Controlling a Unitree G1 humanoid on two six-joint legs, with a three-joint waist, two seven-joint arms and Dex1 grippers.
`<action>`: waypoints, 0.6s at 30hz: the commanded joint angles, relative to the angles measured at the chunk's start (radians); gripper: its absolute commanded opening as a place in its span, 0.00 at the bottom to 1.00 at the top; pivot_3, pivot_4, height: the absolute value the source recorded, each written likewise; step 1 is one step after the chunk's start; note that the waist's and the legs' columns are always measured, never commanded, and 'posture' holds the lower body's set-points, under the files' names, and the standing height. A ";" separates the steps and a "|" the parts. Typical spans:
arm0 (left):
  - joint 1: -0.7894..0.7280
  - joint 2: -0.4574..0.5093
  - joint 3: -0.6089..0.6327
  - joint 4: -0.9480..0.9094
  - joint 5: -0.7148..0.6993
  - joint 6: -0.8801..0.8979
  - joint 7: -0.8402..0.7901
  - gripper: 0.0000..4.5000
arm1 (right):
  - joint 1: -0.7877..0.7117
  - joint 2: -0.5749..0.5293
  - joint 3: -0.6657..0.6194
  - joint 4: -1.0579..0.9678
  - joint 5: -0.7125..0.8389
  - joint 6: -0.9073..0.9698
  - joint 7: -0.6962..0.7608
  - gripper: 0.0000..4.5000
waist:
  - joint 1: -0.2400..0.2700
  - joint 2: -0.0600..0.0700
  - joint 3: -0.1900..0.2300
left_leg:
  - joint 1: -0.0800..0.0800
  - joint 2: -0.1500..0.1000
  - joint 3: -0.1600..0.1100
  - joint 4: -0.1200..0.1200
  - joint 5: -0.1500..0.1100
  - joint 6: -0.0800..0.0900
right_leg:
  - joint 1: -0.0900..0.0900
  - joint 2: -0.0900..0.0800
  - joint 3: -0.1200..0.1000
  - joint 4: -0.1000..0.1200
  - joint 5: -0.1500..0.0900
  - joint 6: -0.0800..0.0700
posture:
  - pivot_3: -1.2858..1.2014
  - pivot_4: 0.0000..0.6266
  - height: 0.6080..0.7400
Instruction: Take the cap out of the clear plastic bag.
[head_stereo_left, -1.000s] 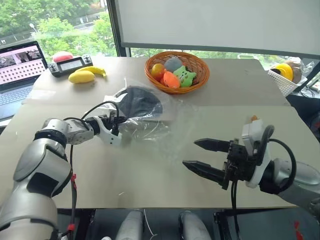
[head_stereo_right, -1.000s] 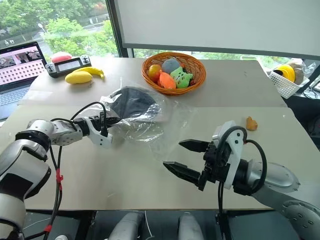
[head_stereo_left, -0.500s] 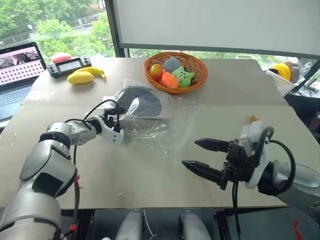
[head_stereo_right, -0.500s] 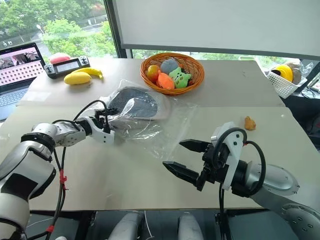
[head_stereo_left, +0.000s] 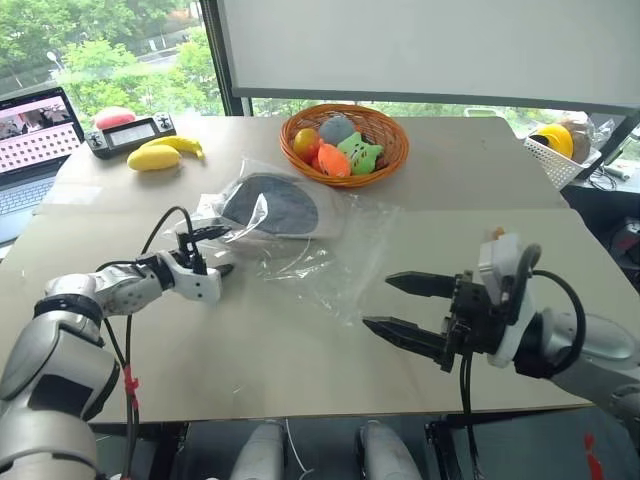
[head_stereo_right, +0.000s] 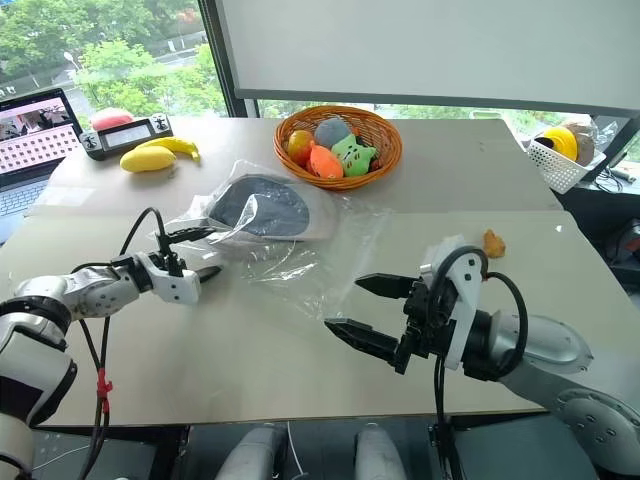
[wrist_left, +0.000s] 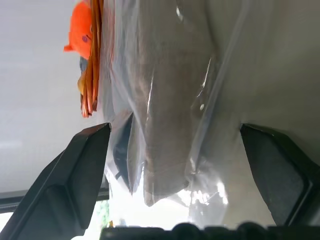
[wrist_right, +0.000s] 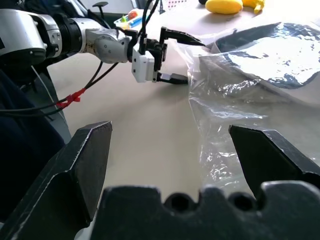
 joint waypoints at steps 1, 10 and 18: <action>0.045 -0.050 0.021 -0.078 -0.057 -0.092 -0.038 0.99 | -0.041 0.016 0.012 -0.004 0.000 -0.019 0.009 1.00 | 0.007 0.000 0.000 | 0.000 0.000 0.000 0.000 0.000 0.000 | 0.000 0.000 0.000 0.000 0.000 0.000 | 0.52 0.24 1.00; 0.184 -0.190 0.033 -0.260 -0.080 -0.100 -0.081 0.99 | -0.049 -0.002 -0.019 -0.021 0.020 -0.011 -0.009 1.00 | 0.021 0.001 -0.001 | -0.001 -0.001 0.000 0.001 0.000 0.000 | 0.000 -0.001 0.000 0.000 0.004 -0.007 | 0.52 0.24 1.00; 0.210 -0.245 0.029 -0.325 -0.075 -0.094 -0.138 0.99 | -0.033 -0.027 -0.048 -0.034 0.046 -0.013 -0.029 1.00 | 0.027 0.001 -0.003 | 0.000 -0.001 0.000 0.001 0.000 0.000 | 0.001 -0.001 0.000 0.000 0.004 -0.007 | 0.52 0.24 1.00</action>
